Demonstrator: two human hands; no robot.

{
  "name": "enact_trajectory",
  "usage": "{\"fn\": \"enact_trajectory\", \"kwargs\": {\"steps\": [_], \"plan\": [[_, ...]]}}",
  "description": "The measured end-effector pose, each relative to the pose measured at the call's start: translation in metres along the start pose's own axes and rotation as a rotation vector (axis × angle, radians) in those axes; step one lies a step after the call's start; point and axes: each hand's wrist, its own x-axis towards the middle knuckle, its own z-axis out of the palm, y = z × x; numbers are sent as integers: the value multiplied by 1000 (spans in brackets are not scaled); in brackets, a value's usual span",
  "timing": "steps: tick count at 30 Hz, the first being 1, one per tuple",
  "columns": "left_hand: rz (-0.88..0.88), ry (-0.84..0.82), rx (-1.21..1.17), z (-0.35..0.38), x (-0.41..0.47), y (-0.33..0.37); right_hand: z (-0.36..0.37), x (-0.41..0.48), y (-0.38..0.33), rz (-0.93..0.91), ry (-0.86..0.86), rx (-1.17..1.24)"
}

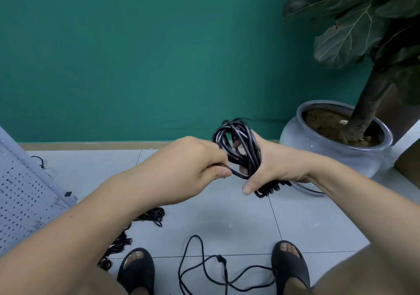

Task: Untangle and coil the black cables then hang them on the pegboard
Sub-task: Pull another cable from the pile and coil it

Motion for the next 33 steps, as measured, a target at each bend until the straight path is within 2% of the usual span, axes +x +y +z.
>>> {"fn": "enact_trajectory", "kwargs": {"steps": [5, 9, 13, 18, 25, 29, 33], "plan": [[69, 95, -34, 5, 9, 1, 33, 2, -14, 76, -117, -326], [28, 57, -190, 6, 16, -12, 64, -1, -28, 68, -184, -584], [-165, -70, -540, 2, 20, -35, 76, -6, -44, -21, -218, -541], [-320, -94, -734, -1, 20, -59, 81, -19, -64, -59, -170, -458], [-376, 4, -884, 16, 23, -54, 60, -32, -80, -53, 115, -163], [-395, 83, -736, 27, 27, -59, 45, -31, -76, 10, 321, -303], [-452, 103, -660, 40, 29, -50, 42, -30, -71, 99, 490, -284]]}}
